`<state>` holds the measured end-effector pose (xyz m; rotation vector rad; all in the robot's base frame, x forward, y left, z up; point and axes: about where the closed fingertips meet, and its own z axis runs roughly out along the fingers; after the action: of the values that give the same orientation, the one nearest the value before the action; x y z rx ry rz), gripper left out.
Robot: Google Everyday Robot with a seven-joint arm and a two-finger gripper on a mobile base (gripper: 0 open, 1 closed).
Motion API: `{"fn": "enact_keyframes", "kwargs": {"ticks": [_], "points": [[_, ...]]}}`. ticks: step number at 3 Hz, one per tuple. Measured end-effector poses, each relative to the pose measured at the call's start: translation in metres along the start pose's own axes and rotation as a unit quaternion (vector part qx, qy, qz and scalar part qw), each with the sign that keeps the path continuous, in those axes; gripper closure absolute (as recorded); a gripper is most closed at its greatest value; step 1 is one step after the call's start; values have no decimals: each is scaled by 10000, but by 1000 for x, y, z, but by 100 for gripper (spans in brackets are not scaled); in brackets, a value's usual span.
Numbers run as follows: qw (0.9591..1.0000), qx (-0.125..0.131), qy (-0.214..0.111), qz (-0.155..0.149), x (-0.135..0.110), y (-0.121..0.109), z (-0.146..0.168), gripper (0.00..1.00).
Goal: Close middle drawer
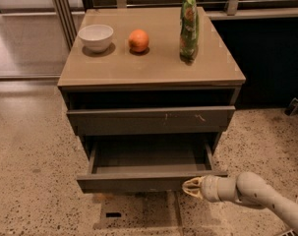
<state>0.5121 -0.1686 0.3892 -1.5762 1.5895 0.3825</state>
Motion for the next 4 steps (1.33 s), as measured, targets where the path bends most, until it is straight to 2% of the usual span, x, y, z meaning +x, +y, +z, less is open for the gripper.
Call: {"fn": "enact_keyframes", "kwargs": {"ticks": [2,4], "points": [[9981,604,-88,100,10,-37,8,100],[9949,927,225,320,21,-81,18,100]]}}
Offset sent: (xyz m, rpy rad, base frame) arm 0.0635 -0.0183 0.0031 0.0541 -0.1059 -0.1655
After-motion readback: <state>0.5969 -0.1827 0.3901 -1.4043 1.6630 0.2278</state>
